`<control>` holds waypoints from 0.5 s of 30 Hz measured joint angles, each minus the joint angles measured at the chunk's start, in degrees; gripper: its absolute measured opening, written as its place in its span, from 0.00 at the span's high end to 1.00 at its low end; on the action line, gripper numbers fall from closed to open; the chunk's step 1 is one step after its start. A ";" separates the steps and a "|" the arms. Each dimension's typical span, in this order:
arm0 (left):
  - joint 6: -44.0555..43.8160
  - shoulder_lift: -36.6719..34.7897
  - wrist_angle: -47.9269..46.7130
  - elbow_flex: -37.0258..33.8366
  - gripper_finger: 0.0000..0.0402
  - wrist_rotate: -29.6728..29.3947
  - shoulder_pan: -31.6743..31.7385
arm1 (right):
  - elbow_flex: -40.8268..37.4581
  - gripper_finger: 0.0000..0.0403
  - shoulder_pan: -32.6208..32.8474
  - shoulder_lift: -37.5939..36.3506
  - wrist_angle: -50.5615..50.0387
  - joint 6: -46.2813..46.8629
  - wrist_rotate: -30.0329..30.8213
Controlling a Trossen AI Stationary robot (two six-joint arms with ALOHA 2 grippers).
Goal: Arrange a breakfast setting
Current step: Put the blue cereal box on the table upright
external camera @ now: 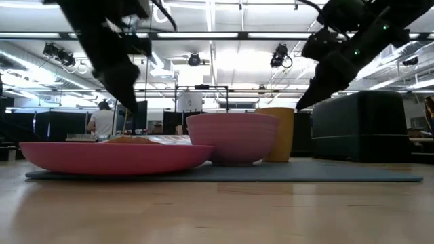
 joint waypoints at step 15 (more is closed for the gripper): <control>30.82 13.32 36.73 -7.03 0.28 -1.76 16.63 | 0.62 0.02 3.32 -8.52 -1.39 -1.05 0.50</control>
